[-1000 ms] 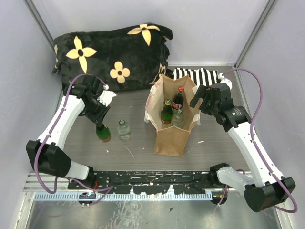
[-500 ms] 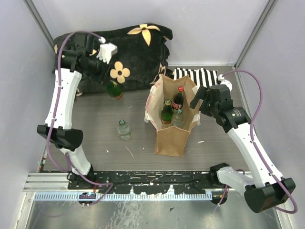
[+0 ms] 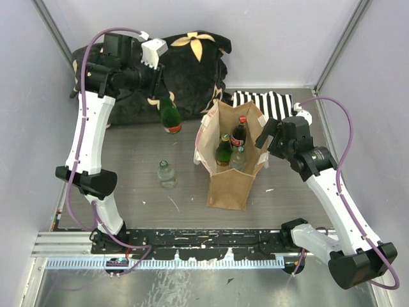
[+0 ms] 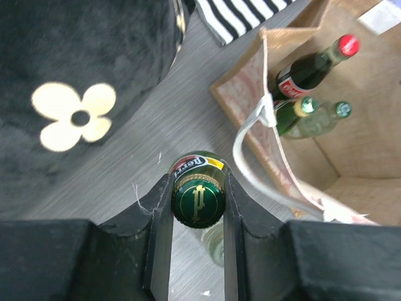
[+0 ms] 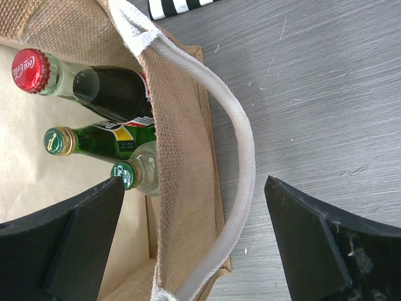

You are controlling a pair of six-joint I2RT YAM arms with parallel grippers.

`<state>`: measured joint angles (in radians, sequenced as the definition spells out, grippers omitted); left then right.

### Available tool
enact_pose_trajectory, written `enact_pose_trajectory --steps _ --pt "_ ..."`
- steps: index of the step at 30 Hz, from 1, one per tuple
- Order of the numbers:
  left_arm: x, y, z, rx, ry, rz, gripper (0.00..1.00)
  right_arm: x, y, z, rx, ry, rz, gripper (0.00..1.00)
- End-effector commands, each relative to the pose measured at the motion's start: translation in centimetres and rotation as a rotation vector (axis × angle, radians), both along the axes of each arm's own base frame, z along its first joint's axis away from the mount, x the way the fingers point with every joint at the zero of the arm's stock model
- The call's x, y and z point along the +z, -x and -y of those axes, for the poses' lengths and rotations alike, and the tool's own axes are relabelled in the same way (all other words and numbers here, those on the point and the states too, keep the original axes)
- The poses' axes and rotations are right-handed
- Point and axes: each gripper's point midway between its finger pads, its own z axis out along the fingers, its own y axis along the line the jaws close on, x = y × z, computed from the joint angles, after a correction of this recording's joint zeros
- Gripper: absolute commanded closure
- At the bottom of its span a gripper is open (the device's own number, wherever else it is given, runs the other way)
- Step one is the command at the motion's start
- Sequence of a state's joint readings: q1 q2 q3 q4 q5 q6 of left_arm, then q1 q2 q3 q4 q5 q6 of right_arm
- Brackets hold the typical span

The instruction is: Place the beverage into the canvas bag

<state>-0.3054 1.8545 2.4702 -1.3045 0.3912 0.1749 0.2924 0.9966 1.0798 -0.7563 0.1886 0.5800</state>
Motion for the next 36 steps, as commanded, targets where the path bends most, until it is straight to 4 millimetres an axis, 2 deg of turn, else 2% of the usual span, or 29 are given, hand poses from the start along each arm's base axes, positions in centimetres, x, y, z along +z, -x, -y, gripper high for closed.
enact_pose_trajectory --steps 1,9,19,25,29,32,36 --pt "8.4 0.5 3.0 -0.066 0.195 0.254 1.00 1.4 -0.4 -0.1 -0.008 -0.024 0.055 0.00" --pt "8.8 1.2 4.7 -0.107 0.218 0.263 1.00 0.9 -0.4 -0.1 -0.008 -0.019 0.044 0.00" --pt "12.6 2.3 6.7 -0.163 0.337 0.361 1.00 0.2 -0.4 -0.2 -0.003 -0.020 0.028 0.00" --pt "15.5 3.7 7.9 -0.219 0.404 0.432 1.00 0.0 -0.5 -0.3 -0.003 -0.021 0.026 0.00" --pt "16.3 5.0 9.2 -0.268 0.448 0.424 1.00 -0.2 -0.5 -0.3 -0.001 -0.022 0.024 0.00" --pt "16.3 6.3 10.6 -0.317 0.479 0.391 1.00 -0.2 -0.6 -0.3 0.000 -0.022 0.022 0.00" --pt "14.2 8.1 12.9 -0.387 0.492 0.297 1.00 -0.2 -0.6 -0.4 0.003 -0.024 0.020 0.00"
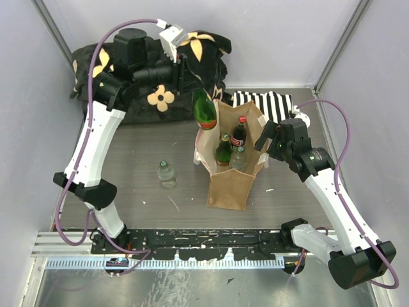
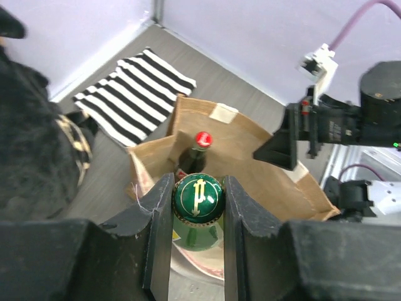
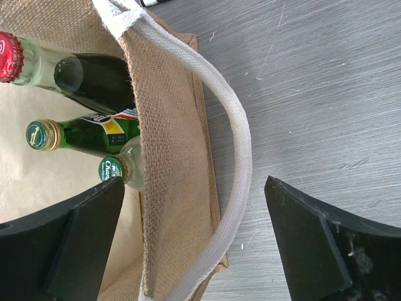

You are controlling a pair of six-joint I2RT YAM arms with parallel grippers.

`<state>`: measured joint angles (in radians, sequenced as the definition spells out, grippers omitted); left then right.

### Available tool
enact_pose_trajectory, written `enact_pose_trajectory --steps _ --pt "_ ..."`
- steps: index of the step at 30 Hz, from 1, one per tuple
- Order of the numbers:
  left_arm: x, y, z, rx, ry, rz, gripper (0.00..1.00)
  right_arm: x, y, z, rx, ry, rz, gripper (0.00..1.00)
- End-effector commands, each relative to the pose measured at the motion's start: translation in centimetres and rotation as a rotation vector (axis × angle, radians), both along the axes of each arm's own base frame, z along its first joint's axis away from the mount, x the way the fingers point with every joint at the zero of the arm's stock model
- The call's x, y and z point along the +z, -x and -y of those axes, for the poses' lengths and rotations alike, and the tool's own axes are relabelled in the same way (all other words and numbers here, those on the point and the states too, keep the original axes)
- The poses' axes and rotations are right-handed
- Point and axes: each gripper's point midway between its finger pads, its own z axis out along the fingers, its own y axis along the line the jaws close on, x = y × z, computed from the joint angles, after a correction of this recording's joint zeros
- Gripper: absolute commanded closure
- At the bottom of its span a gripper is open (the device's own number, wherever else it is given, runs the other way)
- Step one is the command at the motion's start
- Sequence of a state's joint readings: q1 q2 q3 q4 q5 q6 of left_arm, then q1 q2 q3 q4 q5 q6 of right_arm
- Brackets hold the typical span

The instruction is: Place the beverage into the canvas bag

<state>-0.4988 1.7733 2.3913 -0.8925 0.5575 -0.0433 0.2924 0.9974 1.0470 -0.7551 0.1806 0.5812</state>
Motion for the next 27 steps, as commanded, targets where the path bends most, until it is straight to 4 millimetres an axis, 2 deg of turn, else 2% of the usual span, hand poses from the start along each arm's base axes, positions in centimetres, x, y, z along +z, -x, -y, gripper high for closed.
enact_pose_trajectory --steps 1,5,12,22,27 --pt "4.5 4.7 2.4 -0.150 0.132 0.096 1.00 1.1 -0.9 -0.4 -0.004 -0.028 0.053 0.00" --pt "1.1 6.4 4.4 -0.213 0.085 0.063 1.00 1.1 -0.8 -0.3 -0.003 -0.027 0.051 0.00" --pt "-4.6 7.6 7.0 -0.282 -0.003 0.056 1.00 1.1 -0.4 -0.1 -0.011 -0.023 0.046 0.00" --pt "-13.2 7.3 9.4 -0.322 -0.127 0.079 1.00 1.5 0.1 0.4 -0.028 -0.013 0.049 0.00" --pt "-16.5 7.5 10.2 -0.336 -0.170 0.111 1.00 1.4 0.6 0.7 -0.033 -0.010 0.043 0.00"
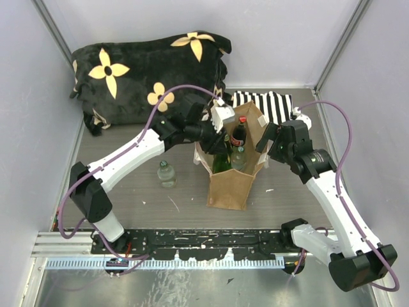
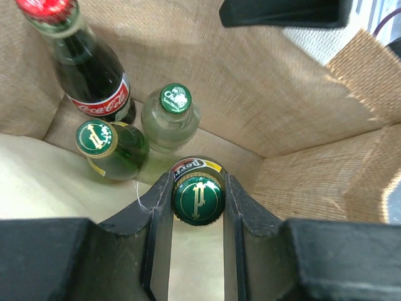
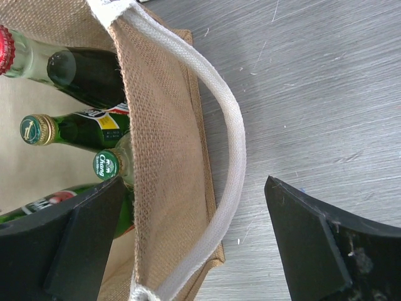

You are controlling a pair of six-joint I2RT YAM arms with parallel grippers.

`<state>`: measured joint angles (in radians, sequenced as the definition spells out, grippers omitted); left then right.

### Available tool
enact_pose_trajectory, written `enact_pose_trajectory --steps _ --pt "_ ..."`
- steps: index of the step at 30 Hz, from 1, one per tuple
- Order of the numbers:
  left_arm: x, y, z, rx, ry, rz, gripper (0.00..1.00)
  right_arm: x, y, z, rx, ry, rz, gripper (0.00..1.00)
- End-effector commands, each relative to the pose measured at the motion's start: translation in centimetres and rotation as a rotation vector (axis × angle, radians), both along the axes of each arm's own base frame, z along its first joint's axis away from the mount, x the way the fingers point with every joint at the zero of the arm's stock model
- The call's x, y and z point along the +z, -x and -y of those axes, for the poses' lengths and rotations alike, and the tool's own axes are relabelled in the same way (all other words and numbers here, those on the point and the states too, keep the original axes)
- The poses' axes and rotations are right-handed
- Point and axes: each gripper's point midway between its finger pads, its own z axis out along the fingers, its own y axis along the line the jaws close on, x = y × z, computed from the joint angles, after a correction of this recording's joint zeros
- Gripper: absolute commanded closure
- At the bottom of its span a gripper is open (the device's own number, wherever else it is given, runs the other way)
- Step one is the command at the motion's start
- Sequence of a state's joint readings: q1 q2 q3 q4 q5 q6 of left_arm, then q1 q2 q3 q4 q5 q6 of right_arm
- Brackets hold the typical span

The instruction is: Place the beverage into the canvas bag

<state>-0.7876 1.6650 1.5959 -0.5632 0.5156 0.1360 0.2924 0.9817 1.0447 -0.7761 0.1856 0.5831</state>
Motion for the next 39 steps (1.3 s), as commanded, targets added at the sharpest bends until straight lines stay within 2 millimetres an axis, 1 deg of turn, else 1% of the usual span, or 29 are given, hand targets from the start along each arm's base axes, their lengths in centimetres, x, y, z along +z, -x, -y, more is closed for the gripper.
enact_pose_trajectory --steps 1,6,7,8,17,24,30,31,32,33,36,38,39 --pt "4.2 -0.4 1.6 -0.045 0.144 0.209 1.00 1.5 0.2 0.5 -0.029 -0.014 0.048 0.00" --pt "1.5 -0.4 1.9 -0.056 0.105 0.241 1.00 1.5 0.5 0.5 -0.028 -0.010 0.043 0.00" --pt "1.2 -0.4 2.1 -0.057 0.104 0.253 1.00 1.5 0.4 1.0 -0.050 0.008 0.047 0.00" --pt "0.9 -0.5 2.1 -0.057 0.101 0.261 1.00 1.6 0.4 1.1 -0.053 0.011 0.049 0.00" --pt "-1.4 -0.6 2.9 -0.084 0.066 0.367 1.00 1.5 0.2 1.2 -0.051 0.021 0.039 0.00" --pt "-3.5 -1.2 2.8 -0.079 0.010 0.389 1.00 1.3 0.1 1.2 -0.054 0.023 0.032 0.00" --pt "-4.3 -1.1 2.7 -0.091 -0.019 0.376 1.00 1.4 -0.1 1.1 -0.054 0.024 0.031 0.00" --pt "-4.3 -1.1 2.7 -0.091 -0.021 0.374 0.97 1.3 -0.1 1.1 -0.056 0.024 0.031 0.00" --pt "-4.2 -1.1 2.7 -0.089 -0.024 0.371 0.91 1.3 -0.1 1.1 -0.057 0.024 0.030 0.00" --pt "-4.1 -1.1 2.7 -0.089 -0.024 0.371 0.82 1.3 -0.1 1.2 -0.057 0.025 0.031 0.00" --pt "-3.6 -1.0 2.8 -0.090 -0.019 0.372 0.59 1.2 -0.2 1.1 -0.057 0.023 0.030 0.00" --pt "-2.9 -0.9 2.9 -0.096 -0.008 0.373 0.44 1.2 -0.3 1.0 -0.054 0.020 0.031 0.00" --pt "-2.5 -0.9 3.0 -0.098 -0.002 0.372 0.38 1.1 -0.4 0.9 -0.051 0.020 0.028 0.00"
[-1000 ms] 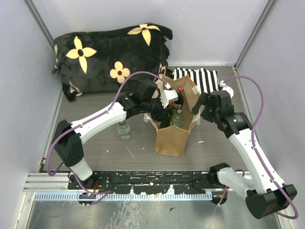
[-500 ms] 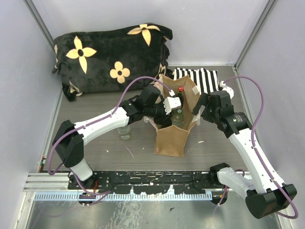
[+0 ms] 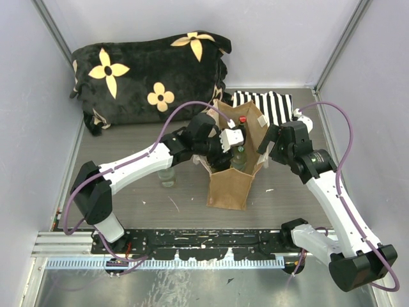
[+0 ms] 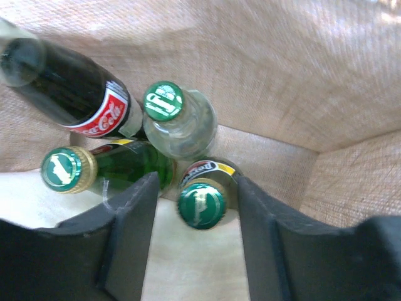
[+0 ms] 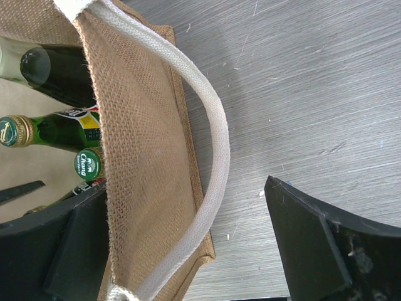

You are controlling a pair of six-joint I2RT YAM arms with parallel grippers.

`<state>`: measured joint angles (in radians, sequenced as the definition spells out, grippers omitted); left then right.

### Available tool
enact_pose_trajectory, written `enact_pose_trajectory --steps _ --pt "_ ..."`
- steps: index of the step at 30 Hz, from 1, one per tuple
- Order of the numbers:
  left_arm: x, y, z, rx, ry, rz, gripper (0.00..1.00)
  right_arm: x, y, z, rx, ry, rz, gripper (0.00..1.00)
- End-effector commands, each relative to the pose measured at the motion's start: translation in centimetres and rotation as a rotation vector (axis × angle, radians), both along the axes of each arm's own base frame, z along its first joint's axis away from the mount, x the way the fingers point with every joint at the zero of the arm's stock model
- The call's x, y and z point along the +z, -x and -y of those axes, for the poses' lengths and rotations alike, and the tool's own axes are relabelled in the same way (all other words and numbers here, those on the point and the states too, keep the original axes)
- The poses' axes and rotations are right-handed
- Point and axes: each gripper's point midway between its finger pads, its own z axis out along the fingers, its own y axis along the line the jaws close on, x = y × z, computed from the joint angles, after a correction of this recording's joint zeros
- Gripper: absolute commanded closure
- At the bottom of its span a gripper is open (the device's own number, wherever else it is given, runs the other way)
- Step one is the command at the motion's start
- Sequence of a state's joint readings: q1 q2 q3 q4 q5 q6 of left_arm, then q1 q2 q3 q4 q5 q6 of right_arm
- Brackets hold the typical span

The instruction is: Place the beverage into the canvas bag

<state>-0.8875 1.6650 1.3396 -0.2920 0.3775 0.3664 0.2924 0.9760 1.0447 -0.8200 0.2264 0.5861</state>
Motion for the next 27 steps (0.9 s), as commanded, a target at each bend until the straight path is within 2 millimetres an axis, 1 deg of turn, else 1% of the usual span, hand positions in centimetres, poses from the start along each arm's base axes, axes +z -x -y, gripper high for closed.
enact_pose_trajectory --steps 1,4,11,14,16,18,19,21,22,24,26,27 --pt "4.5 -1.3 1.3 -0.006 0.089 0.105 0.35 1.6 -1.1 -0.1 -0.017 -0.014 0.055 0.00" --pt "5.7 -1.1 1.4 -0.007 0.106 0.098 0.31 1.5 -1.3 -0.2 -0.014 -0.018 0.055 0.00" --pt "8.6 -0.4 1.3 -0.010 0.150 0.088 0.32 1.3 -1.7 -0.5 -0.007 -0.021 0.052 0.00" --pt "10.9 -0.7 0.6 0.027 0.187 0.094 0.32 1.3 -1.9 -0.5 -0.004 -0.017 0.051 0.00" --pt "12.7 -1.5 -0.6 0.079 0.215 0.082 0.32 1.5 -2.0 -0.6 -0.001 -0.014 0.053 0.00" --pt "14.3 -2.7 -2.7 0.147 0.230 0.056 0.32 1.6 -2.1 -0.5 -0.001 -0.013 0.056 0.00" --pt "14.9 -3.3 -4.0 0.184 0.231 0.039 0.32 1.7 -2.1 -0.5 0.000 -0.011 0.059 0.00" --pt "15.4 -4.5 -7.0 0.255 0.215 0.010 0.31 1.8 -2.2 -0.5 0.001 -0.007 0.062 0.00" --pt "15.4 -4.7 -8.9 0.289 0.196 -0.008 0.31 1.8 -2.2 -0.5 0.001 -0.006 0.062 0.00" --pt "14.9 -5.4 -12.9 0.353 0.156 -0.041 0.31 1.8 -2.3 -0.4 -0.001 -0.005 0.063 0.00" --pt "13.8 -4.9 -16.1 0.376 0.106 -0.063 0.31 1.7 -2.5 -0.6 0.002 -0.008 0.063 0.00" --pt "13.2 -4.3 -17.5 0.380 0.079 -0.068 0.31 1.5 -2.6 -0.7 0.004 -0.010 0.061 0.00"
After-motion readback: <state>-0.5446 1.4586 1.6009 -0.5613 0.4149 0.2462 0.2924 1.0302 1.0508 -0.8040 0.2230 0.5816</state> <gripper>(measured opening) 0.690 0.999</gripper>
